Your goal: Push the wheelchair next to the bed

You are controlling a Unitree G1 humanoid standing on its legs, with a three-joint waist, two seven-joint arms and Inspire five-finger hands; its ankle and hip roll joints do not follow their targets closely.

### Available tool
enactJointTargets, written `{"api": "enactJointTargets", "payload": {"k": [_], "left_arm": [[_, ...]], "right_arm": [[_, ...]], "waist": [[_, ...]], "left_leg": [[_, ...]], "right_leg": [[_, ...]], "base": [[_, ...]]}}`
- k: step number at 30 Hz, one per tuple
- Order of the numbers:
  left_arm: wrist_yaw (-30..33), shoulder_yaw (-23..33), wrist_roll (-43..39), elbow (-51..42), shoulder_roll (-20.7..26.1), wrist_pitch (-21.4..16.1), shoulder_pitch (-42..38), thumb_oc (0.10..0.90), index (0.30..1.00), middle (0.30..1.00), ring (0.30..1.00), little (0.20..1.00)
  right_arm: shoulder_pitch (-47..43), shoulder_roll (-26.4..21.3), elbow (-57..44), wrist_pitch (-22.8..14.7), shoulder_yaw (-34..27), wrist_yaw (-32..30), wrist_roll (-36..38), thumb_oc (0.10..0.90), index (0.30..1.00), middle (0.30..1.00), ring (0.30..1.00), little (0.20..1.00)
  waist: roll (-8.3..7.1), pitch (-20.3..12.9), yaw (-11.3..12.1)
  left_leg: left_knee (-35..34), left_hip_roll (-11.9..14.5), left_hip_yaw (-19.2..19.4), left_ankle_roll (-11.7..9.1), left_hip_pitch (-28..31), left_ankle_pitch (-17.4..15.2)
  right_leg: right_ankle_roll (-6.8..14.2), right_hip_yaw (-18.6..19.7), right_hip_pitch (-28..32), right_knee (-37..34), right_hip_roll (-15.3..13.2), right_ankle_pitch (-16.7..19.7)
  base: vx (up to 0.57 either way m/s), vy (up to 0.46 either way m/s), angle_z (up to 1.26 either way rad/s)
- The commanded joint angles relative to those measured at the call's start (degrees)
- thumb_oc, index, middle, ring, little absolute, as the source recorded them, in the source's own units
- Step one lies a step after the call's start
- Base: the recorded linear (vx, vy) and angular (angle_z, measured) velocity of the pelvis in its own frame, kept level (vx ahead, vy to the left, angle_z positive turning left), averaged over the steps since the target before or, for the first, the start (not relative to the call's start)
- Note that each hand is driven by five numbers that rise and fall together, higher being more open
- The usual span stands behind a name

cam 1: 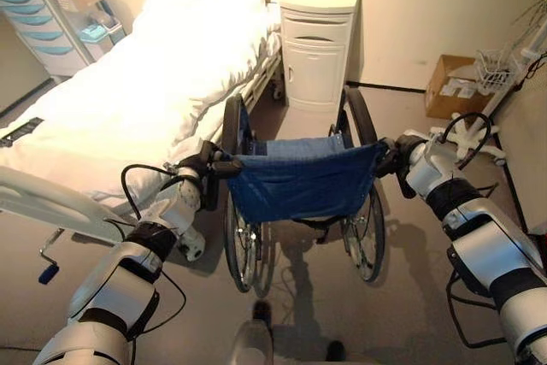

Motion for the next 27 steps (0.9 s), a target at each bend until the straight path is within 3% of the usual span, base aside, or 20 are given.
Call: {"api": "enactJointTargets", "payload": {"k": [1,5,8,11,15,17,18,19,20,22,25,27], "left_arm": [[-6.34,3.19,-8.51,2.87,-2.79,-2.39,-3.57,0.400,0.300,0.300,0.300,0.300],[-6.32,2.73,-7.99,3.24,-3.12,-1.99,-2.90,0.400,0.300,0.300,0.300,0.300],[-5.43,2.68,-5.84,4.66,-5.41,-1.22,-3.05,0.400,0.300,0.300,0.300,0.300],[-4.14,2.17,-6.19,5.91,-6.44,-0.82,-4.25,0.400,0.300,0.300,0.300,0.300],[-4.40,3.31,-6.39,4.58,-5.48,-0.78,-2.99,0.400,0.300,0.300,0.300,0.300],[-5.51,3.46,-6.20,2.69,-3.61,-1.38,-3.24,0.400,0.300,0.300,0.300,0.300],[-5.80,3.27,-6.44,2.46,-3.27,-1.44,-3.66,0.400,0.300,0.300,0.300,0.300],[-6.04,2.59,-7.58,2.09,-2.74,-1.80,-4.58,0.400,0.300,0.300,0.300,0.300],[-5.78,2.30,-8.26,2.12,-2.85,-2.37,-4.81,0.400,0.300,0.300,0.300,0.300],[-5.54,2.09,-8.14,2.34,-3.52,-3.12,-5.10,0.400,0.300,0.300,0.300,0.300],[-4.62,1.24,-9.21,2.81,-3.41,-3.38,-5.65,0.400,0.300,0.300,0.300,0.300],[-4.66,1.57,-10.55,2.83,-3.75,-3.49,-4.55,0.400,0.300,0.300,0.300,0.300]], "right_arm": [[1.92,0.52,-3.89,-7.34,7.51,2.57,-4.20,0.400,0.300,0.300,0.300,0.300],[4.86,2.60,-3.20,-7.48,6.96,0.09,-2.90,0.400,0.300,0.300,0.300,0.300],[6.83,5.00,-2.80,-6.62,6.50,-1.37,-2.96,0.400,0.300,0.300,0.300,0.300],[7.83,5.68,-3.20,-5.68,6.56,-0.72,-2.76,0.400,0.300,0.300,0.300,0.300],[8.56,5.28,-5.68,-4.48,6.44,1.90,-3.33,0.400,0.300,0.300,0.300,0.300],[8.27,3.09,-8.92,-2.42,6.22,4.49,-3.57,0.400,0.300,0.300,0.300,0.300],[8.12,2.76,-9.27,-2.01,6.13,4.79,-3.55,0.400,0.300,0.300,0.300,0.300],[7.83,1.93,-9.97,-1.16,5.91,5.45,-3.85,0.400,0.300,0.300,0.300,0.300],[7.66,1.65,-9.98,-0.79,5.79,5.71,-3.96,0.400,0.300,0.300,0.300,0.300],[7.63,1.20,-9.82,-0.46,5.20,6.26,-4.83,0.400,0.300,0.300,0.300,0.300],[7.09,0.33,-8.85,-0.36,5.25,5.50,-4.07,0.400,0.300,0.300,0.300,0.300],[6.85,-1.45,-8.24,-1.34,6.25,5.78,-2.61,0.400,0.300,0.300,0.300,0.300]], "waist": [[-2.03,5.27,-1.65],[-1.85,3.10,-0.72],[-1.51,1.33,-0.64],[-0.96,0.24,-1.97],[-0.16,0.45,-5.09],[-1.20,1.24,-7.68],[-1.63,1.32,-8.12],[-2.17,1.48,-9.44],[-2.02,1.50,-9.85],[-1.32,1.69,-10.39],[-3.04,1.98,-11.25],[-4.05,1.42,-11.81]], "left_leg": [[3.79,-4.80,-0.37,6.75,1.41,4.73],[3.11,-6.63,0.32,9.34,4.08,1.91],[-0.29,-8.66,-0.01,10.62,6.20,1.81],[-3.21,-11.12,-0.69,11.80,9.35,1.05],[-7.26,-11.39,-3.04,11.59,16.08,0.71],[-7.79,-12.44,-4.80,11.80,19.58,-2.31],[-7.53,-12.81,-4.88,11.95,20.04,-3.38],[-5.99,-12.89,-4.93,12.09,21.54,-6.73],[-5.49,-12.57,-4.89,12.20,22.06,-7.42],[-3.67,-11.95,-5.78,12.44,22.69,-8.91],[4.72,-12.67,-6.81,13.02,22.15,-13.46],[7.69,-9.87,-5.59,10.78,24.63,-15.69]], "right_leg": [[4.75,-1.77,9.49,0.66,-3.90,0.10],[6.41,-4.32,8.80,6.70,-6.19,-0.71],[7.27,-3.47,8.20,13.00,-7.43,2.24],[7.37,-2.21,4.19,19.05,-6.79,5.92],[6.84,-0.66,-4.19,14.58,-4.62,8.58],[7.78,1.35,-9.77,5.63,-4.98,14.35],[8.09,1.59,-10.99,3.12,-5.62,15.48],[9.07,1.03,-13.67,-6.50,-6.95,17.48],[9.26,0.99,-14.66,-8.53,-7.19,17.34],[9.25,2.43,-17.20,-9.11,-7.12,15.81],[8.56,4.55,-14.59,-8.68,-6.98,15.41],[8.52,3.25,-13.73,-0.16,-7.94,14.71]], "base": [[0.41,0.233,-0.65],[0.37,0.196,-0.49],[0.33,0.216,-0.30],[0.41,0.223,-0.05],[0.36,0.005,-0.05],[0.44,-0.175,0.24],[0.58,-0.243,0.47],[0.51,-0.193,0.56],[0.64,-0.223,0.71],[0.49,-0.205,0.59],[0.49,-0.256,0.92],[0.54,-0.192,0.99]]}}
